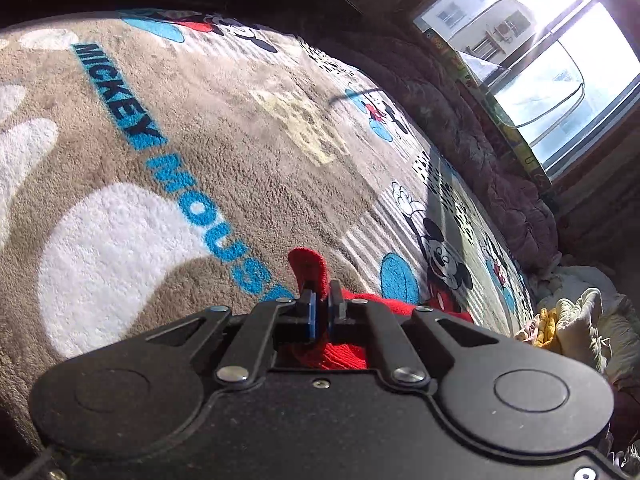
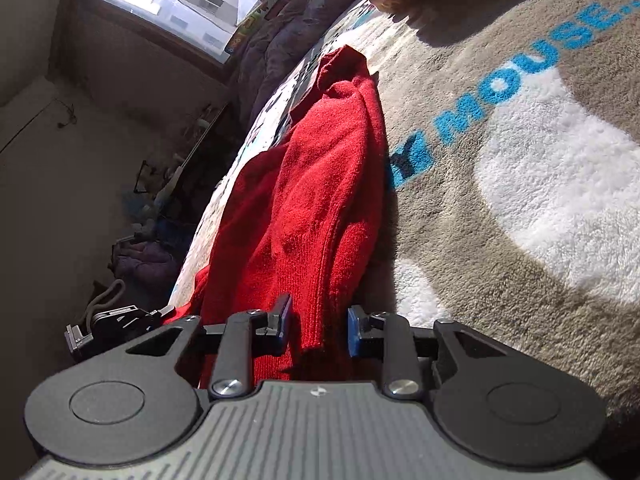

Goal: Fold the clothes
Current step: 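Lower the sweater onto the blanket and grasp a sleeve cuff with the left gripper, then pull the sleeve out straight with the left gripper and open both grippers, then grasp the other sleeve cuff with the right gripper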

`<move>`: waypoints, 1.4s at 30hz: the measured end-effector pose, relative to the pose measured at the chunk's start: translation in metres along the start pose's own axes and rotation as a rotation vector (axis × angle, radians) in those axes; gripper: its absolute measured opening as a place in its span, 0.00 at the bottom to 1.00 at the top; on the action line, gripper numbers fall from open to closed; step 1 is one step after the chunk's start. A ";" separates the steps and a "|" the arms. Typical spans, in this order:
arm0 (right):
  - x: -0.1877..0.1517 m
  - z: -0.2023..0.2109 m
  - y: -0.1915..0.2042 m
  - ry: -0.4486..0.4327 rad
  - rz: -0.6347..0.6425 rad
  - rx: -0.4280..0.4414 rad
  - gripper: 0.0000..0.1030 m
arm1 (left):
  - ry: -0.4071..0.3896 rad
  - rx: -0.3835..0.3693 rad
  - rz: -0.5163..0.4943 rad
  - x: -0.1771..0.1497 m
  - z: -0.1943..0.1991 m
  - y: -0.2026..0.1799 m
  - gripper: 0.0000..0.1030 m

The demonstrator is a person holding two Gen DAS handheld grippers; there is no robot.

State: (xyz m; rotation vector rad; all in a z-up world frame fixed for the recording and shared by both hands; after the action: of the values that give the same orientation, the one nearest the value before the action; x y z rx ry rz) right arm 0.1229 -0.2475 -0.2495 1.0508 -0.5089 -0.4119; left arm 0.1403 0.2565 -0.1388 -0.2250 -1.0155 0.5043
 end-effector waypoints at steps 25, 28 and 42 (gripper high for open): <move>-0.015 0.015 0.037 -0.028 0.183 -0.100 0.42 | 0.235 0.050 -0.217 -0.094 0.042 -0.026 0.40; -0.022 0.014 0.047 -0.054 0.304 -0.142 0.39 | 0.212 0.004 -0.243 -0.092 0.057 -0.046 0.40; -0.020 -0.011 0.041 -0.027 0.314 -0.194 0.34 | 0.160 -0.168 -0.353 -0.090 0.104 -0.123 0.40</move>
State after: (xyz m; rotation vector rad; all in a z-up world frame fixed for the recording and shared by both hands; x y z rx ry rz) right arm 0.1164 -0.2110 -0.2215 0.7633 -0.6339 -0.1929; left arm 0.0496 0.0997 -0.1024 -0.2255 -0.9163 0.0789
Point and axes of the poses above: each gripper's, at about its wrist camera, not at the fingertips, and z roughly against the way its jaws point, y to its left, x to its top, the point moved 4 cm from there along -z, roughly the way its jaws point, and after that the axes turned 15 degrees about -z, right-handed, at the moved point
